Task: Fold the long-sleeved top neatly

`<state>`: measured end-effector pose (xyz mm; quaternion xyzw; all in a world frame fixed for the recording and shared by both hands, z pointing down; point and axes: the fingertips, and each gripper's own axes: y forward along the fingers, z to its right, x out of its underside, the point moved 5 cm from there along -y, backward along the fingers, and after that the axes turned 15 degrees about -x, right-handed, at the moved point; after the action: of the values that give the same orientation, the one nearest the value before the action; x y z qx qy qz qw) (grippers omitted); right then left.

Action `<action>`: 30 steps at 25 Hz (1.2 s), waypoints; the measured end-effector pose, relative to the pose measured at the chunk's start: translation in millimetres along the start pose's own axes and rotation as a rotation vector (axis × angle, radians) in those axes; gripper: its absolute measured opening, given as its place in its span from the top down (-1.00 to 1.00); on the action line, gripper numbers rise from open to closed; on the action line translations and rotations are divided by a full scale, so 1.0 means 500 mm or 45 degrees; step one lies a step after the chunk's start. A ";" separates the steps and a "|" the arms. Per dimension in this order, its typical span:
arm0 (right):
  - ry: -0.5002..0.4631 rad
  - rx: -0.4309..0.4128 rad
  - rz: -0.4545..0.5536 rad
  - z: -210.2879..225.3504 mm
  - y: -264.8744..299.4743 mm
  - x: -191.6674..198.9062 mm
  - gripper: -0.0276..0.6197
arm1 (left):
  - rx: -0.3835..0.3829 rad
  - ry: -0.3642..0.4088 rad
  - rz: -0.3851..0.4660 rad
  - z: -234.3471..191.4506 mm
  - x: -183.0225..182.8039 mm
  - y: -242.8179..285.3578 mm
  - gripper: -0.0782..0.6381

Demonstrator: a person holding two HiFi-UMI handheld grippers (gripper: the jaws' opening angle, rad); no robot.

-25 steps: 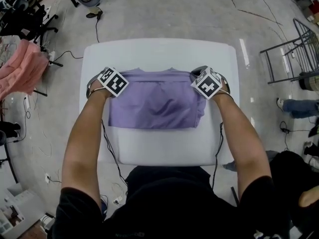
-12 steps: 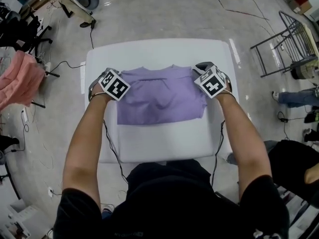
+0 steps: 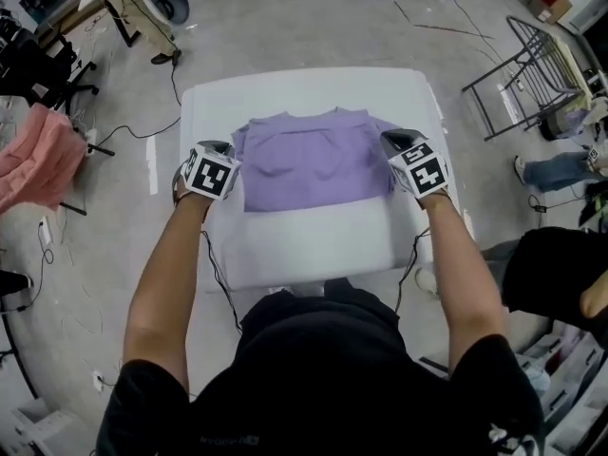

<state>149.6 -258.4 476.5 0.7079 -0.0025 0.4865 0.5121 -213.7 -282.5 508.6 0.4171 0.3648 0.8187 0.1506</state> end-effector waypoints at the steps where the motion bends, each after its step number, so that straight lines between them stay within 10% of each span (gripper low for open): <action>1: 0.038 0.013 0.023 -0.016 -0.004 0.009 0.91 | 0.022 -0.032 0.017 0.004 0.015 -0.015 0.75; 12: 0.442 0.059 0.280 -0.131 -0.047 0.085 0.90 | 0.069 -0.597 0.101 0.007 0.118 -0.131 0.76; 19: 0.616 0.155 0.337 -0.055 -0.038 0.144 0.63 | 0.047 -0.497 0.108 0.071 0.170 -0.180 0.76; 30: 1.042 0.096 0.292 0.087 0.076 0.213 -0.10 | 0.044 -0.606 0.012 0.118 0.207 -0.219 0.76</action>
<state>216.6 -255.3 577.3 0.4698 0.1399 0.7809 0.3871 -235.8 -122.3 511.4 0.6025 0.3309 0.6918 0.2214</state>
